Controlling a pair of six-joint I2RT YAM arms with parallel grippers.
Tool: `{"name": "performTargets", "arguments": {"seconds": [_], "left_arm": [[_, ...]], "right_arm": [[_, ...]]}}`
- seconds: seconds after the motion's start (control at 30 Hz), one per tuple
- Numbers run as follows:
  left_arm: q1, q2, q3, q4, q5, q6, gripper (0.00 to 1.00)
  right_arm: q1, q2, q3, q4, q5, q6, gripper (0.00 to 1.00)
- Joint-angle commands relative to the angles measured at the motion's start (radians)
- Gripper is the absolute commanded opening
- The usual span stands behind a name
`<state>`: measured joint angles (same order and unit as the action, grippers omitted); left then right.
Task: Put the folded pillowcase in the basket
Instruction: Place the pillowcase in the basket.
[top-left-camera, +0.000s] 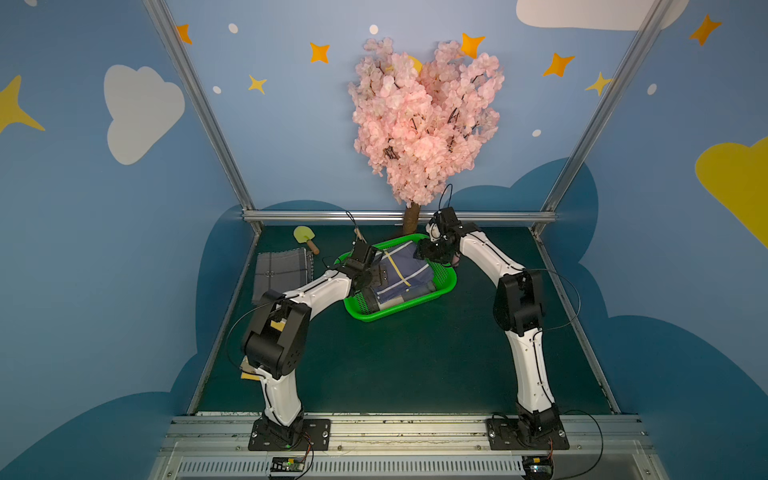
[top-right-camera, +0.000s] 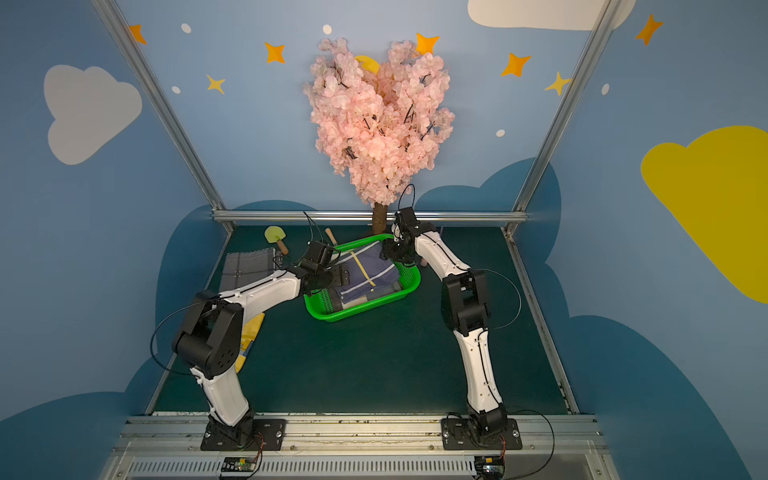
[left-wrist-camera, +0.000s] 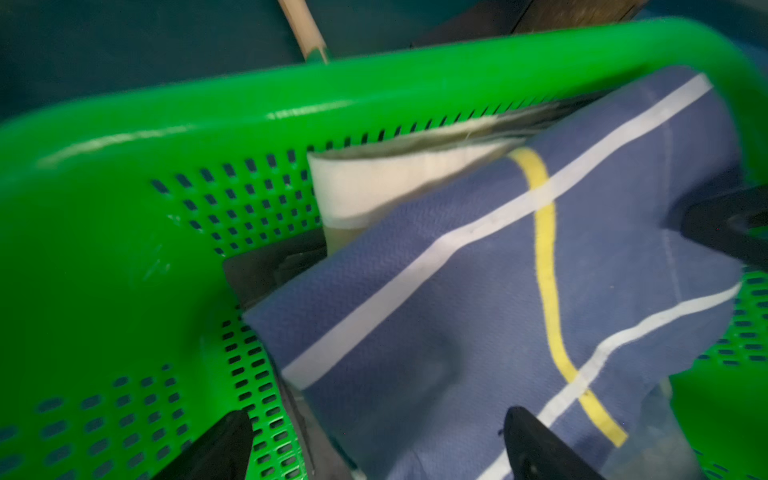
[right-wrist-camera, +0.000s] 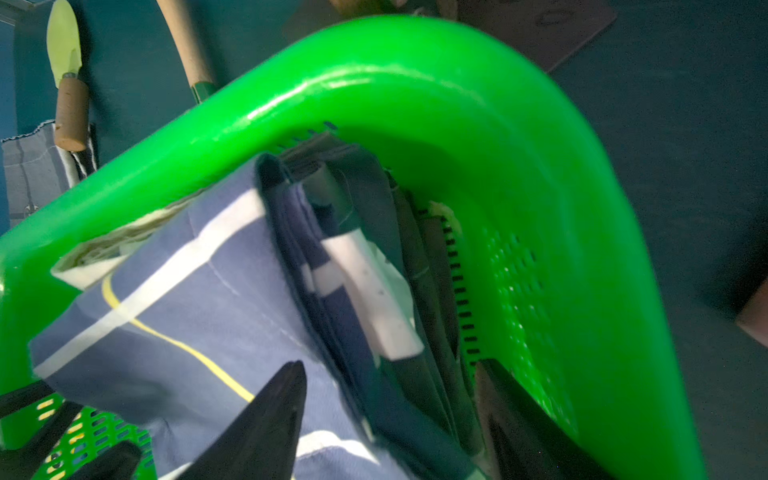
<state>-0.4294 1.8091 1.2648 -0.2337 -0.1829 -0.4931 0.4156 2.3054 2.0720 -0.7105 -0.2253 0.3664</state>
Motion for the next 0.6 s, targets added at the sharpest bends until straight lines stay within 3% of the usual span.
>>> {"name": "performTargets", "arguments": {"seconds": [0.0,0.33,0.57], "left_arm": [[0.011,-0.114,-0.011,-0.035,-0.046,0.028,0.98],[0.036,-0.368,-0.044,-0.257,-0.128,0.055,1.0],[0.189,-0.584,-0.15,-0.481,-0.059,0.014,1.0]], "right_arm": [[0.011,-0.142,-0.061,0.093,0.024,-0.001,0.71],[0.044,-0.438,-0.3,0.184,0.089,-0.017,0.76],[0.089,-0.658,-0.55,0.24,0.016,0.002,0.8]]}}
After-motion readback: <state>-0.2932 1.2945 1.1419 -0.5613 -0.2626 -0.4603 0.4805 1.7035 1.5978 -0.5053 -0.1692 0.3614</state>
